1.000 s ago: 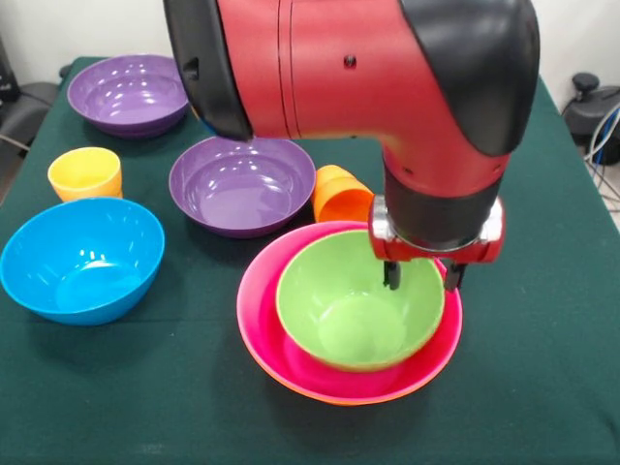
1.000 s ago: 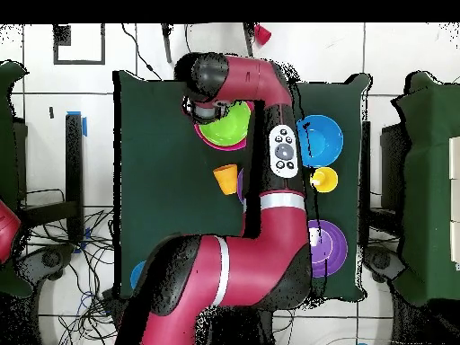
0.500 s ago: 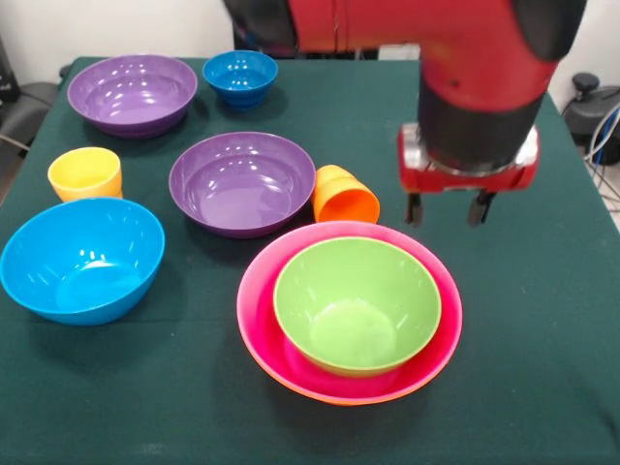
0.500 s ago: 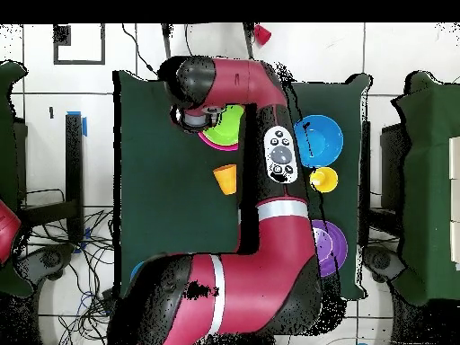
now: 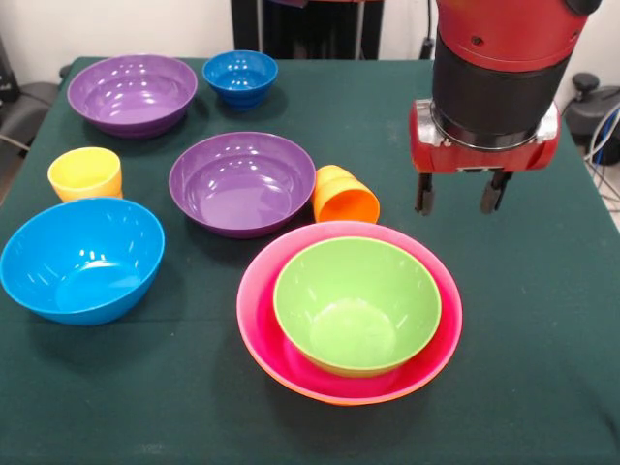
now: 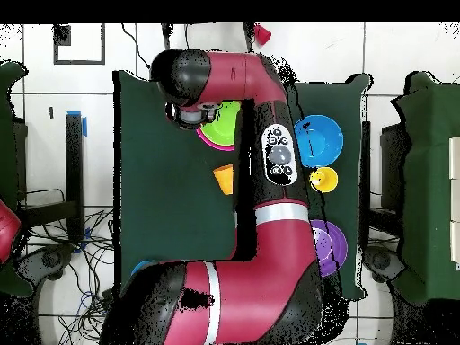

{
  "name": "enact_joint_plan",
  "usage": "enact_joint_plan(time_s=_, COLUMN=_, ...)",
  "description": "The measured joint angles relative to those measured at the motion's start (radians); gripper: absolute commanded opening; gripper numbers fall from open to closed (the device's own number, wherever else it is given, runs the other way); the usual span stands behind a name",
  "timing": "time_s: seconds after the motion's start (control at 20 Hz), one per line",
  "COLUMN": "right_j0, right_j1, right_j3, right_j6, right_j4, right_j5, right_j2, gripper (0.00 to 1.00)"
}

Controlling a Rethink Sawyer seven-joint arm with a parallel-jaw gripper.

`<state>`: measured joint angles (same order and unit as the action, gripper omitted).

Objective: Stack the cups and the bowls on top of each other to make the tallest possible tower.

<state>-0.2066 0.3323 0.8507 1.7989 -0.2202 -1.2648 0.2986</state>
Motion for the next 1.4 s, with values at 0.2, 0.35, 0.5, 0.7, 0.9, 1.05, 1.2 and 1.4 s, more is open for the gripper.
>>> enact_joint_plan(time_s=0.2, right_j0=0.000, right_j1=0.010, right_j3=0.031, right_j6=0.000, right_j4=0.000, right_j5=0.018, right_j2=0.000, gripper=1.00)
enact_joint_plan(time_s=0.35, right_j0=0.000, right_j1=0.033, right_j3=0.081, right_j6=0.000, right_j4=0.000, right_j5=0.048, right_j2=0.000, gripper=1.00)
enact_joint_plan(time_s=0.5, right_j0=-0.002, right_j1=0.080, right_j3=0.175, right_j6=0.000, right_j4=0.000, right_j5=0.109, right_j2=0.000, gripper=1.00)
enact_joint_plan(time_s=0.7, right_j0=-0.005, right_j1=0.130, right_j3=0.270, right_j6=0.000, right_j4=0.000, right_j5=0.178, right_j2=0.000, gripper=1.00)
enact_joint_plan(time_s=0.9, right_j0=-0.007, right_j1=0.172, right_j3=0.355, right_j6=0.000, right_j4=0.001, right_j5=0.247, right_j2=-0.001, gripper=1.00)
enact_joint_plan(time_s=1.05, right_j0=-0.007, right_j1=0.180, right_j3=0.370, right_j6=0.000, right_j4=0.000, right_j5=0.256, right_j2=-0.001, gripper=1.00)
enact_joint_plan(time_s=1.2, right_j0=-0.005, right_j1=0.186, right_j3=0.370, right_j6=0.000, right_j4=0.001, right_j5=0.257, right_j2=0.000, gripper=1.00)
enact_joint_plan(time_s=1.4, right_j0=0.002, right_j1=0.190, right_j3=0.353, right_j6=0.000, right_j4=0.000, right_j5=0.251, right_j2=-0.001, gripper=1.00)
